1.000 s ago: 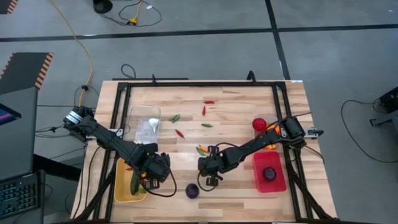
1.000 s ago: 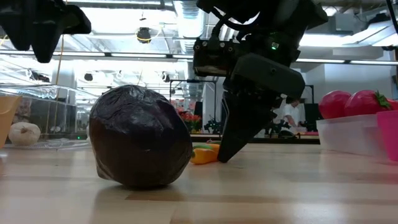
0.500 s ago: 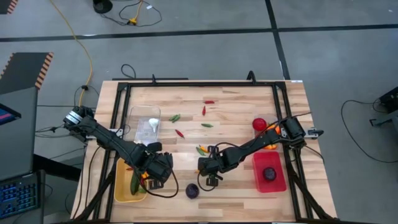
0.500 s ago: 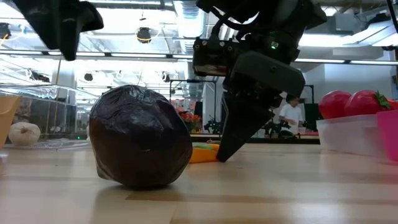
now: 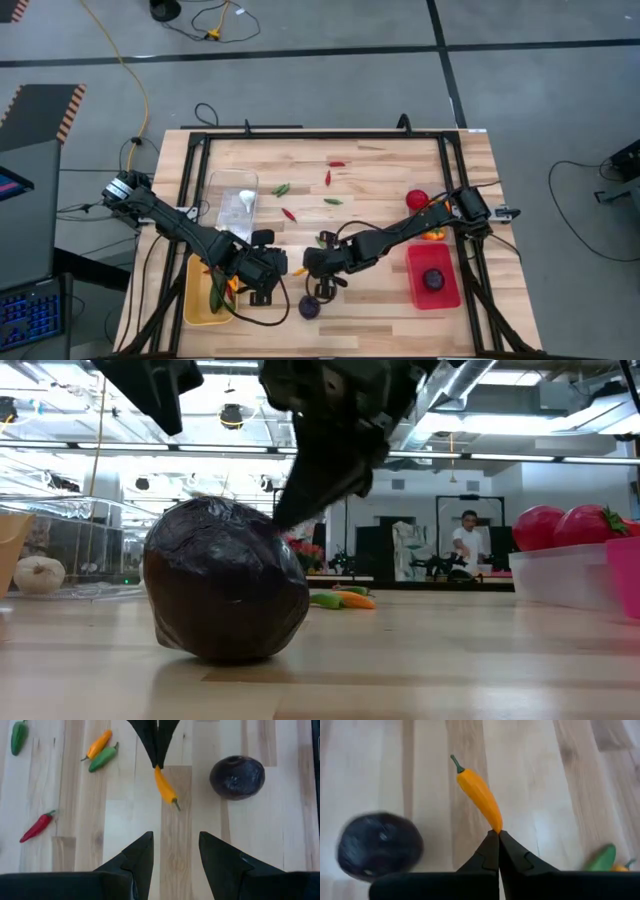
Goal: Sort produce into baskets
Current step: Put the yellow chili pepper into the yellow bin
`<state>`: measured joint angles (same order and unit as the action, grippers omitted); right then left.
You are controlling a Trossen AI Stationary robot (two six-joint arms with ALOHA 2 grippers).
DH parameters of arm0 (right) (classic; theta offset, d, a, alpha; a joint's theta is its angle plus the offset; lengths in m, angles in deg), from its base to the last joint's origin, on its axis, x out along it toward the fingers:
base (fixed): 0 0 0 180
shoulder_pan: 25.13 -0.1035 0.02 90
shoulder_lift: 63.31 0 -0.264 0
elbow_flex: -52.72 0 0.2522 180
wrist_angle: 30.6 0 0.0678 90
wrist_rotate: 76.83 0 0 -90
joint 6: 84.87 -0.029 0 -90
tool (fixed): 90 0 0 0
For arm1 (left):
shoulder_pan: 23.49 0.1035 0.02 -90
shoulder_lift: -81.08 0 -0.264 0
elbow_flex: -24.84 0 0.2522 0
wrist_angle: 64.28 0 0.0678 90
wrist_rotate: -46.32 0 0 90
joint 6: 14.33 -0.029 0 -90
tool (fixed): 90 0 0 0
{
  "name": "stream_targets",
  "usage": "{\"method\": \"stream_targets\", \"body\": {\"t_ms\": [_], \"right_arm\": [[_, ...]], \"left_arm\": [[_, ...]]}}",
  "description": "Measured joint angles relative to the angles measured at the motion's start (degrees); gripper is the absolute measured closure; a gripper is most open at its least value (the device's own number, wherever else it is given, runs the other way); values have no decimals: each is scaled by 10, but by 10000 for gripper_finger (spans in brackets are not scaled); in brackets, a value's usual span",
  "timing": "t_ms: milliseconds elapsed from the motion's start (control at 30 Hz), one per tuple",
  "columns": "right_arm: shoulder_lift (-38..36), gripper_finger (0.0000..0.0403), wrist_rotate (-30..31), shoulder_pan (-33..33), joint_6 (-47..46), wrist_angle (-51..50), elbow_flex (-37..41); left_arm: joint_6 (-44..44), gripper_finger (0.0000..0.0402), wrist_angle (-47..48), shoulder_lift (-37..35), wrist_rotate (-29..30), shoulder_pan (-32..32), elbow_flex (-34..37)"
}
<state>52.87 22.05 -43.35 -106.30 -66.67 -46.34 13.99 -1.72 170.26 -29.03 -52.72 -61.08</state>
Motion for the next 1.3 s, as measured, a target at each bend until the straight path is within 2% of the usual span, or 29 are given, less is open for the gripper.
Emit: {"method": "stream_targets", "body": {"t_ms": [233,467,1300], "right_arm": [[0,373,0,1,-1,84,-2],[0,374,4,8,-1,115,-2],[0,376,4,11,-10,150,-2]], "left_arm": [[28,255,-1,0,1,0,0],[44,255,-1,0,-9,0,0],[71,257,23,0,-29,0,0]]}}
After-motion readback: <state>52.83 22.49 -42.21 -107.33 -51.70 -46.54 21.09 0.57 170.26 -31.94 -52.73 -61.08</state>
